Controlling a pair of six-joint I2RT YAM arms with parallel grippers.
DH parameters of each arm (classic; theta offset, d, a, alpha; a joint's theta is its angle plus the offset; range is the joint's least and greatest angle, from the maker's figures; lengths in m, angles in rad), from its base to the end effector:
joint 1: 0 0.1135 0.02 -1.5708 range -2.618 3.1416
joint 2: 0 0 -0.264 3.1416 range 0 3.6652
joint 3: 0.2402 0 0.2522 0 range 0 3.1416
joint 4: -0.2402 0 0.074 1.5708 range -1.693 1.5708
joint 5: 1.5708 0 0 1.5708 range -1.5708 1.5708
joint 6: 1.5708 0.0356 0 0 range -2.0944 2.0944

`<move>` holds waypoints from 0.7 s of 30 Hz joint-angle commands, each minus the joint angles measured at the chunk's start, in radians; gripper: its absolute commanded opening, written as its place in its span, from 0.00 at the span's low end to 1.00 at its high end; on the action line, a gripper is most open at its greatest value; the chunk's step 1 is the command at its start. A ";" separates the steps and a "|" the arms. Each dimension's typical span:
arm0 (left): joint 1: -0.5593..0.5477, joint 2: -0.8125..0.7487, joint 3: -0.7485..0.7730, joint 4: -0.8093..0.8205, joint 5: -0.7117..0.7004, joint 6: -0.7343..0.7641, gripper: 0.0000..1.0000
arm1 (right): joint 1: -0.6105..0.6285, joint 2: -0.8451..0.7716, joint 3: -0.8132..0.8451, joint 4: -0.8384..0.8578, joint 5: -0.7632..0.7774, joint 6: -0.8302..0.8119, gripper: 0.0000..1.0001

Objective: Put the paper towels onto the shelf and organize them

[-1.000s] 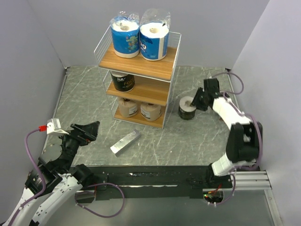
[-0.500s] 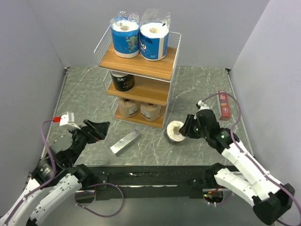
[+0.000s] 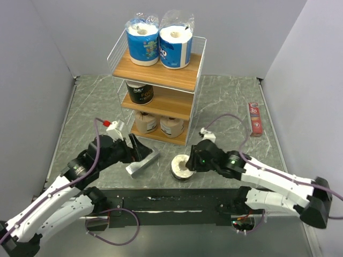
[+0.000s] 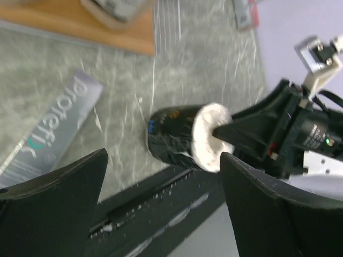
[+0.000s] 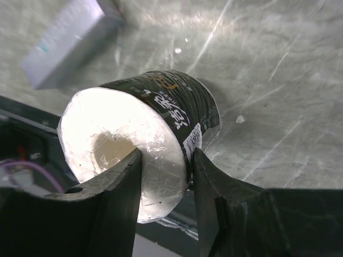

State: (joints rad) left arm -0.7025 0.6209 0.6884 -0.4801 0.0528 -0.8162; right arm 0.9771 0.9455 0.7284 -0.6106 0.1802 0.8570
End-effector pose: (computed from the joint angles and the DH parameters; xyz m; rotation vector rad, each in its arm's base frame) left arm 0.1102 -0.0958 0.2995 -0.0845 2.1335 -1.0019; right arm 0.1123 0.1550 0.2531 -0.0617 2.4808 0.6308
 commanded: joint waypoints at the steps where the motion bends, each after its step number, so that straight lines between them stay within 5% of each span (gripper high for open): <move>1: -0.034 -0.018 -0.067 0.078 0.079 -0.109 0.92 | 0.060 0.070 0.029 0.093 0.113 0.091 0.37; 7: -0.115 -0.007 -0.182 0.217 0.059 -0.230 0.93 | 0.074 0.116 0.011 0.155 0.114 0.114 0.50; 15: -0.210 0.149 -0.196 0.351 -0.020 -0.322 0.94 | 0.075 0.006 0.040 0.017 0.185 0.142 0.72; 21: -0.272 0.259 -0.175 0.386 -0.093 -0.382 0.93 | 0.074 -0.195 0.025 -0.124 0.268 0.160 0.73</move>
State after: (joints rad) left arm -0.9424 0.8257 0.4911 -0.1787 0.0288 -1.1313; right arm 1.0451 0.8803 0.7277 -0.6243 0.3435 0.9833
